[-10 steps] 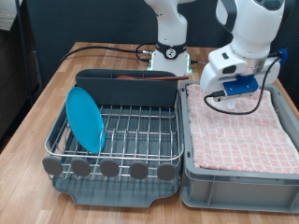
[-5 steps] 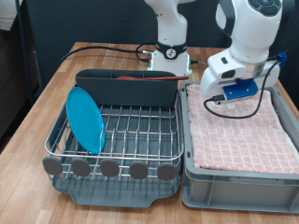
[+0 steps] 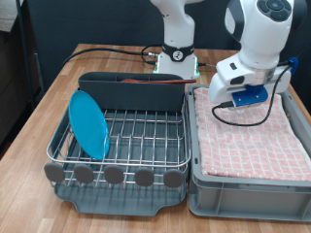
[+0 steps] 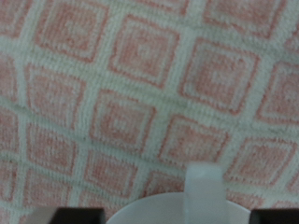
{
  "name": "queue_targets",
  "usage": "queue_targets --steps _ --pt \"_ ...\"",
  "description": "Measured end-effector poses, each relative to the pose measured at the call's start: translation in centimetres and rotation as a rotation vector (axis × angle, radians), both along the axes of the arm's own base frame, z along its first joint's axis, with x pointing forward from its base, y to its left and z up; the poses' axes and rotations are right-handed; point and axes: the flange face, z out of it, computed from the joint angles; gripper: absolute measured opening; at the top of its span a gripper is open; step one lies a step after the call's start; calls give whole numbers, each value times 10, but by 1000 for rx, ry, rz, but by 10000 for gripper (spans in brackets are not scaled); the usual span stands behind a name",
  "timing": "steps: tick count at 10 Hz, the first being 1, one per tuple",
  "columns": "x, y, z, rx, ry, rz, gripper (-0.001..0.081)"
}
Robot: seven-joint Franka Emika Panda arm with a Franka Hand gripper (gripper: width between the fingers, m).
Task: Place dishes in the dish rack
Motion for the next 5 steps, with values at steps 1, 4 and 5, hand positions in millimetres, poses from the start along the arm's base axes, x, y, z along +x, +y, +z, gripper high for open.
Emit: queue_targets --steps 1,4,5 --pt "0 1 0 0 1 0 258" --pt "0 1 0 -1 -1 0 71" --pt "2 0 2 -10 -8 -1 71"
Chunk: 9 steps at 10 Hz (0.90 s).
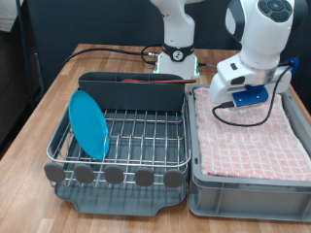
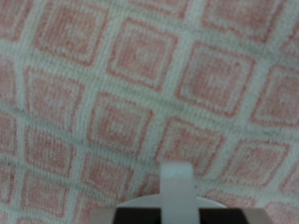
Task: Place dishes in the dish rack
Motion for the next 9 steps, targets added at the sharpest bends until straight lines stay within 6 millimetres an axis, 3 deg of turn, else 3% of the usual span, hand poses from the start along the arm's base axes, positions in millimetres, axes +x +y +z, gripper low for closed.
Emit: queue_targets --steps 2,6,9 --pt "6 -6 15 -41 -24 -3 71" --pt "19 -24 76 -78 -89 13 71" --pt "43 -47 119 -92 -158 14 71"
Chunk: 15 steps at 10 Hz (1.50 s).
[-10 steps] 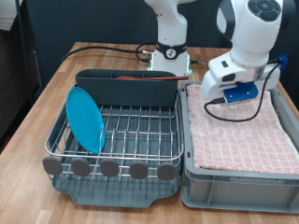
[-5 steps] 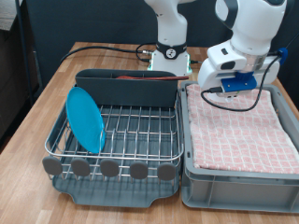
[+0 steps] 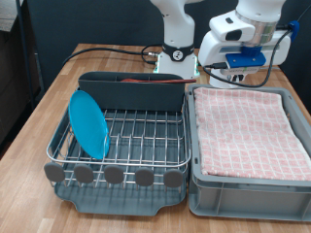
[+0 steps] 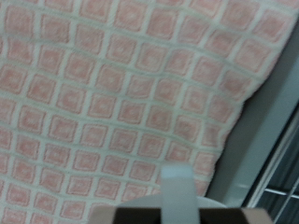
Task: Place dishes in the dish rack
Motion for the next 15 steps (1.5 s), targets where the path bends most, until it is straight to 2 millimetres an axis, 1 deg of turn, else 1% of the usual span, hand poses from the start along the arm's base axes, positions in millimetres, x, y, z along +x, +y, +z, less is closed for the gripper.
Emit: queue_targets --steps 2,3,5,6,7,10,13,15 --pt "20 -20 23 -13 -63 -15 71" --pt "25 -23 26 -16 -68 -11 71" --pt "25 -23 25 -17 -64 -10 71" --pt "28 -24 25 -5 -63 -20 71" --pt "36 -25 26 7 -73 -37 71" --pt "68 -35 27 14 -97 -98 71" --pt "104 -46 23 5 -117 -178 71" --pt "121 -52 18 -1 -136 -219 71"
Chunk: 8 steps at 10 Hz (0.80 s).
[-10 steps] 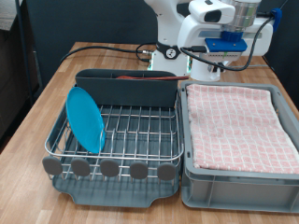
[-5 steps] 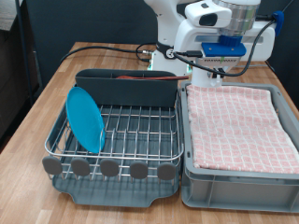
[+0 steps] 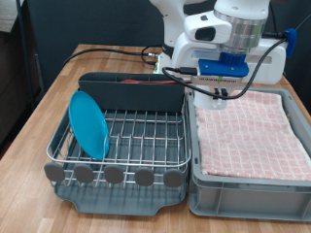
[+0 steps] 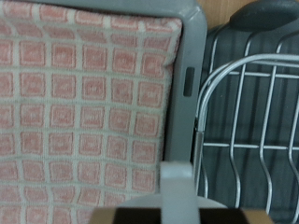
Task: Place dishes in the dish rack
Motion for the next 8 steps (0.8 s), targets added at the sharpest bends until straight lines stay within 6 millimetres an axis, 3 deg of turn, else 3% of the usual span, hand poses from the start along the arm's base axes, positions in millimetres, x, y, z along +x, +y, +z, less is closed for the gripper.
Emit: queue_targets --steps 5,8 --pt "20 -16 -5 -14 -58 -25 71" --pt "33 -36 -5 -13 -66 -6 71"
